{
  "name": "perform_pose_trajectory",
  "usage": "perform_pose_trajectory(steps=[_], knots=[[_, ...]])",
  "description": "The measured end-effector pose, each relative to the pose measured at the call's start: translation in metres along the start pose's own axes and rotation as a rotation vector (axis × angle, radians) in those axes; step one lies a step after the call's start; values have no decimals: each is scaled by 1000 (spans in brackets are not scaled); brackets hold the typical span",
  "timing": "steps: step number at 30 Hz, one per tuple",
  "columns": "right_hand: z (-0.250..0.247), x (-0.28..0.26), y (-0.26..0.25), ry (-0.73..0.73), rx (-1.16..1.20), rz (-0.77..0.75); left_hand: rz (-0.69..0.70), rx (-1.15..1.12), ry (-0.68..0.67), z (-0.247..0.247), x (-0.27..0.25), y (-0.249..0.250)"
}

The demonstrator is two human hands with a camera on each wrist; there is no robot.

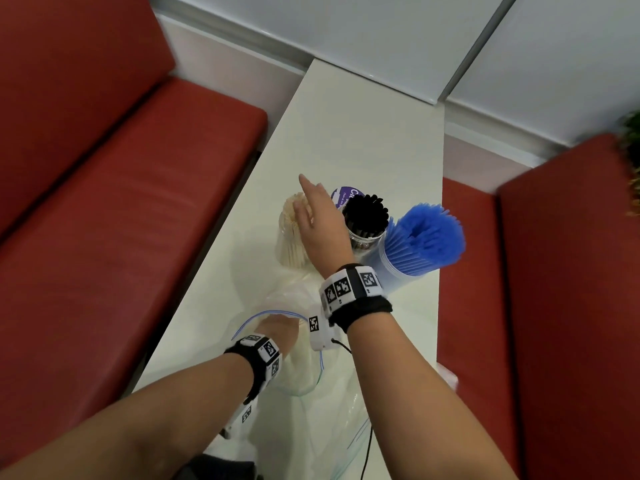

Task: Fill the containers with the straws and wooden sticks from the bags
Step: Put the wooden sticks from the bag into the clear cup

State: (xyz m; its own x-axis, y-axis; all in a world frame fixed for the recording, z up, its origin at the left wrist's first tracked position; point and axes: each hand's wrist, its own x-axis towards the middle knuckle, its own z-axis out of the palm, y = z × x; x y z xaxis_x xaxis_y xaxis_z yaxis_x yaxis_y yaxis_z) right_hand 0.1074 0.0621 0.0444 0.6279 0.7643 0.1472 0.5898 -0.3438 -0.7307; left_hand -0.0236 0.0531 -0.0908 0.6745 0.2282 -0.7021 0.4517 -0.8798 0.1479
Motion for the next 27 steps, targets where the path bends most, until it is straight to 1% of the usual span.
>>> perform_pose_trajectory(steps=[1,3,6,7,9,10,11,13,14,16,18,20,22,23,25,26,27], knots=[[-6,-7,-3,-15,77,47,-5,-12,-25,0,-3,-1],[-16,-22,-10,-135,213,143,7,-23,-41,-1,-8,-2],[-23,-43,-16,-442,408,244,11,-16,49,-9,-19,-4],[-23,-51,-19,-556,444,263,7,-1,51,-15,-25,-4],[-21,-66,-25,-744,445,267,-8,54,61,-30,-42,-2],[-20,-72,-28,-803,415,263,-17,82,56,-40,-52,-2],[-17,-79,-29,-838,376,259,-40,94,21,-51,-62,-2],[-11,-91,-28,-860,254,228,-94,44,-85,-71,-80,-6],[-8,-96,-27,-860,181,207,-124,7,-113,-79,-90,-9],[-4,-106,-23,-874,99,192,-169,-28,-94,-92,-110,-15],[2,-115,-21,-899,73,186,-190,23,-61,-99,-130,-20],[10,-124,-21,-880,-11,135,-200,17,-43,-105,-143,-22],[20,-131,-22,-801,-105,92,-180,63,-41,-114,-158,-20],[23,-133,-23,-737,-138,108,-159,108,-28,-119,-165,-19],[28,-135,-24,-642,-126,153,-136,158,7,-132,-177,-16],[28,-136,-24,-611,-91,190,-125,136,18,-141,-181,-14],[29,-136,-25,-583,-32,213,-105,105,59,-149,-186,-14]])
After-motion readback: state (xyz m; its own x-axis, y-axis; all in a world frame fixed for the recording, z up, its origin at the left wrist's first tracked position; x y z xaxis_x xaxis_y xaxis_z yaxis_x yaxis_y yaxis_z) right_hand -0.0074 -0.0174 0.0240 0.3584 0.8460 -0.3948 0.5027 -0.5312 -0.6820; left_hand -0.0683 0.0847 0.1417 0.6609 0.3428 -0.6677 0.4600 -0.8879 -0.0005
